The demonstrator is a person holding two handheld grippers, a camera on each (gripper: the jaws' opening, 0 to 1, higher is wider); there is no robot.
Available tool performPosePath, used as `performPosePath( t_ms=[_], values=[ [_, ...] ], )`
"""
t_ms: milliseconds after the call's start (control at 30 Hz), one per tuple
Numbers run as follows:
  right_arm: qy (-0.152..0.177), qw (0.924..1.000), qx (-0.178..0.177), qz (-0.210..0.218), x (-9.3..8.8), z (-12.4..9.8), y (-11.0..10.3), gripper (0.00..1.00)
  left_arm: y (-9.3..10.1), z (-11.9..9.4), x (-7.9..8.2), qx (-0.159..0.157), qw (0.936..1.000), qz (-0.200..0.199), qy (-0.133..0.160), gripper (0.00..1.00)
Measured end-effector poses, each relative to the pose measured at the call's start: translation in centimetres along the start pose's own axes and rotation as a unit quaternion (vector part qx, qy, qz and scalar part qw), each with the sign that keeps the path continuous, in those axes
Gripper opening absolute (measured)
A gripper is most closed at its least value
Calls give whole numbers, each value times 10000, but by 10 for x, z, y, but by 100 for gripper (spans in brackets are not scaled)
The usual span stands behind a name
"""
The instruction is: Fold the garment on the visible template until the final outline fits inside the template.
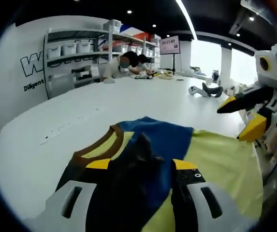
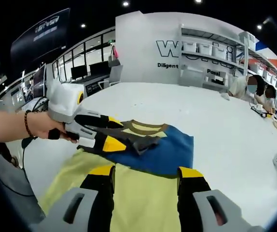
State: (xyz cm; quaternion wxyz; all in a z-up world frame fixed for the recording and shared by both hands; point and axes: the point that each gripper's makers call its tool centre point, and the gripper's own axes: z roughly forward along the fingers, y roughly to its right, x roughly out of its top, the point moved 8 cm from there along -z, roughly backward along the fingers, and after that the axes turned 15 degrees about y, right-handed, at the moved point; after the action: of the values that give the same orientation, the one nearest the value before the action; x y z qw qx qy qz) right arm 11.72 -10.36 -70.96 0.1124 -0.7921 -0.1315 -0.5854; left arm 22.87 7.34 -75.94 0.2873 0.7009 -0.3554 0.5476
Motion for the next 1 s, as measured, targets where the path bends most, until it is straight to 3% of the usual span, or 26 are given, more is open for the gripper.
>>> performPosePath(
  t_ms=[333, 533, 833, 933, 1000],
  values=[
    [36, 9999, 115, -79, -1, 30, -3, 46, -2, -27, -8, 93, 9999, -97, -42, 37],
    [68, 9997, 91, -234, -3, 51, -5, 46, -3, -42, -16, 326, 9993, -162, 14, 32],
    [10, 9989, 374, -269, -10, 79, -11, 41, -3, -55, -30, 340, 9990, -145, -260, 31],
    [22, 9978, 475, -455, -11, 86, -14, 37, 2, -57, -36, 176, 9987, 163, -448, 32],
    [0, 9972, 512, -549, -13, 93, -14, 35, 2, -59, -40, 216, 9985, 10, -500, 30]
  ],
)
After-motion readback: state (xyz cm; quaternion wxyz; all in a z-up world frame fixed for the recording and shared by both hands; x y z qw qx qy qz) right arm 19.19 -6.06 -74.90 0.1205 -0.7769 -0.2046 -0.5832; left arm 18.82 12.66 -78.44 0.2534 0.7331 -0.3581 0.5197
